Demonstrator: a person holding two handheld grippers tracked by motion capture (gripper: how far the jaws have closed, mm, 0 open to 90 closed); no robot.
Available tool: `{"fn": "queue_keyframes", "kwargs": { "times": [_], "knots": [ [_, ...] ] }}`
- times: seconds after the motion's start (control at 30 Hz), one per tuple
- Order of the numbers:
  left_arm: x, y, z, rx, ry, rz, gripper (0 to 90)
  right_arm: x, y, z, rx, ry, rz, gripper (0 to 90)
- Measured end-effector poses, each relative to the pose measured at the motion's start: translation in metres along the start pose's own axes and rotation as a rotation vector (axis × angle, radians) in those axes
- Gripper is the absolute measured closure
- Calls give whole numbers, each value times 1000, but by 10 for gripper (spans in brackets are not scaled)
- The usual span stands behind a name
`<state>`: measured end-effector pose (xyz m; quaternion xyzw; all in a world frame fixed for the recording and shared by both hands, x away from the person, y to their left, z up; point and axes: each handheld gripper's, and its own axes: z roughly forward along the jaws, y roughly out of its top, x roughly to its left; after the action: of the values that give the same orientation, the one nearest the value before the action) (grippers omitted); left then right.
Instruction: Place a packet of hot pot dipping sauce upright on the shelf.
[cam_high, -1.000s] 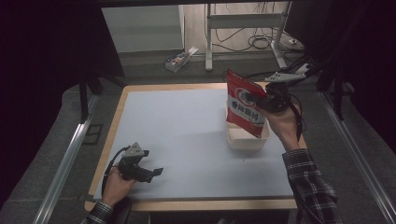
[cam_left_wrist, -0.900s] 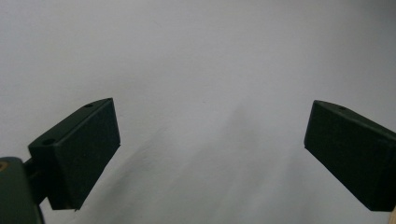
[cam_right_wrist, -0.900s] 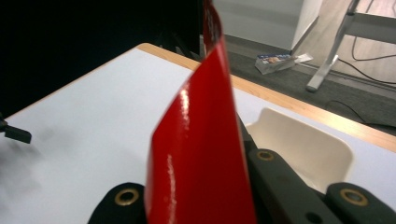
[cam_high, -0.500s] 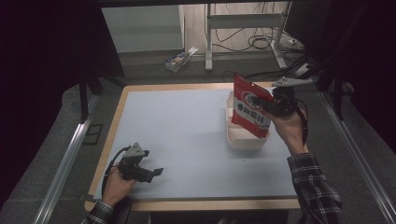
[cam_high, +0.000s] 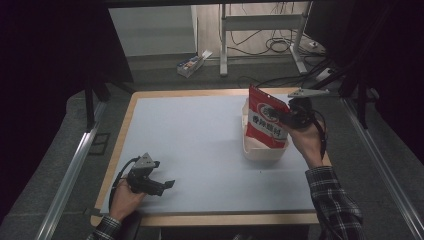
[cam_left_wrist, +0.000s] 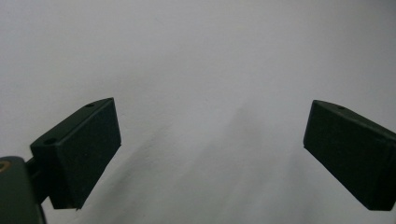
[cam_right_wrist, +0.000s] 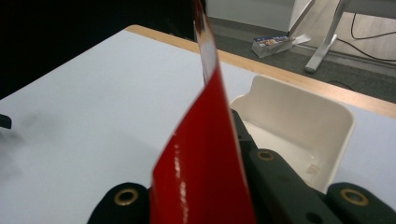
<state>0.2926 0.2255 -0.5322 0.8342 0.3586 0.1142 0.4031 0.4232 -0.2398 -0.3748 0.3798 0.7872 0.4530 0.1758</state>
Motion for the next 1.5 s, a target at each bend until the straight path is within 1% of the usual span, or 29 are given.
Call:
{"fn": "queue_keyframes", "kwargs": {
  "times": [0.27, 0.37, 0.43, 0.57, 0.67, 0.73, 0.83, 0.93, 0.97, 1.03, 1.23, 1.4, 1.5],
  "knots": [
    [0, 0, 0, 2, 2, 4, 39, -3, -10, 5, 15, -10, 3, 873],
    [0, 0, 1, 6, 5, 5, 40, -4, -12, 5, 23, -37, -22, 870],
    [-1, 0, 1, 7, 6, 5, 40, -5, -13, 4, 28, -48, -29, 869],
    [0, 0, 1, 10, 7, 6, 41, -12, -18, 4, 37, -76, -21, 865],
    [0, 0, 1, 11, 8, 6, 42, -19, -21, 3, 32, -80, 3, 859],
    [0, 0, 1, 12, 9, 6, 42, -22, -22, 3, 31, -87, 4, 853],
    [0, 0, 1, 12, 10, 5, 42, -24, -23, 6, 47, -114, -2, 844],
    [0, 0, 1, 12, 11, 6, 43, -25, -24, 8, 59, -124, 3, 821],
    [0, 0, 1, 13, 10, 6, 43, -25, -25, 8, 57, -125, 2, 806],
    [0, 0, 1, 13, 11, 7, 42, -24, -25, 8, 55, -129, -3, 742],
    [-1, 0, 1, 6, 4, 5, 40, -22, -23, 7, 57, -128, 6, 474],
    [-1, 0, 2, 7, 2, 10, 39, -20, -24, 5, 55, -126, 6, 331],
    [-1, 0, 1, 5, 1, 9, 40, -18, -26, 4, 57, -126, -10, 261]
  ]
}}
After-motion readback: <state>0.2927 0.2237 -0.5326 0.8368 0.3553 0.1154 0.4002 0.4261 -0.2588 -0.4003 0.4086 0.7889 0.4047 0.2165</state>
